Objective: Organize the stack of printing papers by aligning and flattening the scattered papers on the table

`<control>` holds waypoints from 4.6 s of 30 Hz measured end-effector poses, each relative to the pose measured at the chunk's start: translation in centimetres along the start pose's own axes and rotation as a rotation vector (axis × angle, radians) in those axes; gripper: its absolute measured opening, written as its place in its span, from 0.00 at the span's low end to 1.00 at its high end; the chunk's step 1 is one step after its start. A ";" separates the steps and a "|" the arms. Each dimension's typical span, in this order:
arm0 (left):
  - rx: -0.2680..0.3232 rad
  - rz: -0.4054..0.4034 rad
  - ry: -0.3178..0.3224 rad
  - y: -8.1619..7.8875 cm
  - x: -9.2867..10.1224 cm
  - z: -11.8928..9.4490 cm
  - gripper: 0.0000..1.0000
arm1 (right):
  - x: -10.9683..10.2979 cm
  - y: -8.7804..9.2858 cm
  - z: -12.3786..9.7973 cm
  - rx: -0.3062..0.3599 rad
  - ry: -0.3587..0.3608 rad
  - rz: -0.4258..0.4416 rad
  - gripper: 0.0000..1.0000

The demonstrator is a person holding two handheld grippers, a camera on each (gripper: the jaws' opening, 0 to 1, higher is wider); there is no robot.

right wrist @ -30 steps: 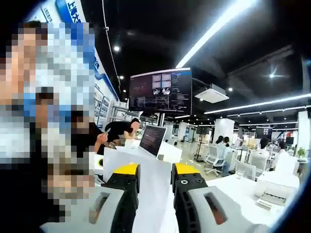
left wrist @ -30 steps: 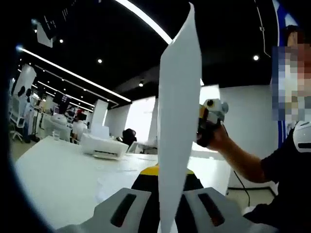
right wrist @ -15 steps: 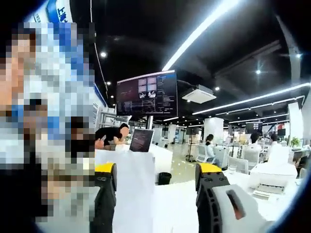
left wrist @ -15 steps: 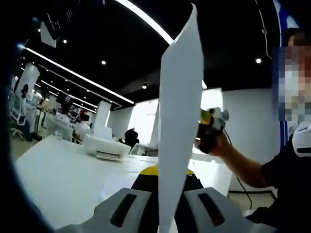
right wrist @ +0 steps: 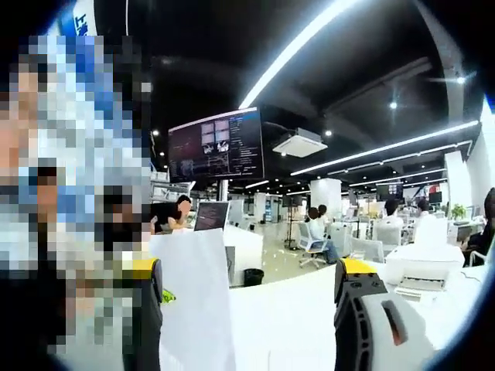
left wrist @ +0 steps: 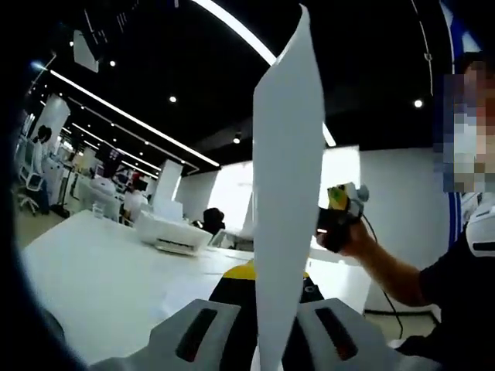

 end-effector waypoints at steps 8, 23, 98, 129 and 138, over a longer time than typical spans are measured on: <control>0.012 -0.015 -0.026 -0.1 -0.4 -0.7 0.05 | 0.8 0.8 -1.1 -0.010 0.037 0.023 0.90; 0.028 -0.037 -0.075 0.1 -1.1 -2.1 0.06 | 2.8 3.0 -3.4 -0.022 0.109 0.051 0.88; 0.224 -0.221 -0.243 0.9 -5.9 -5.3 0.06 | 7.3 12.9 -7.7 -0.172 0.328 0.135 0.87; 0.265 -0.286 -0.200 1.1 -5.2 -4.9 0.06 | 12.7 21.7 -8.1 -0.221 0.452 0.262 0.87; 0.265 -0.301 -0.192 1.3 -5.0 -4.8 0.06 | 14.2 25.4 -7.7 -0.337 0.520 0.248 0.87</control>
Point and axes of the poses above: the point that each gripper's makers call its tool centre point, and the gripper's own axes: z roughly forward along the fingers, x roughly to its right, y roughly out of its underside, the point moved 6 cm from there along -z, roughly backward along the fingers, and after that the axes turned 9 degrees about -x, right-handed, at the moved point
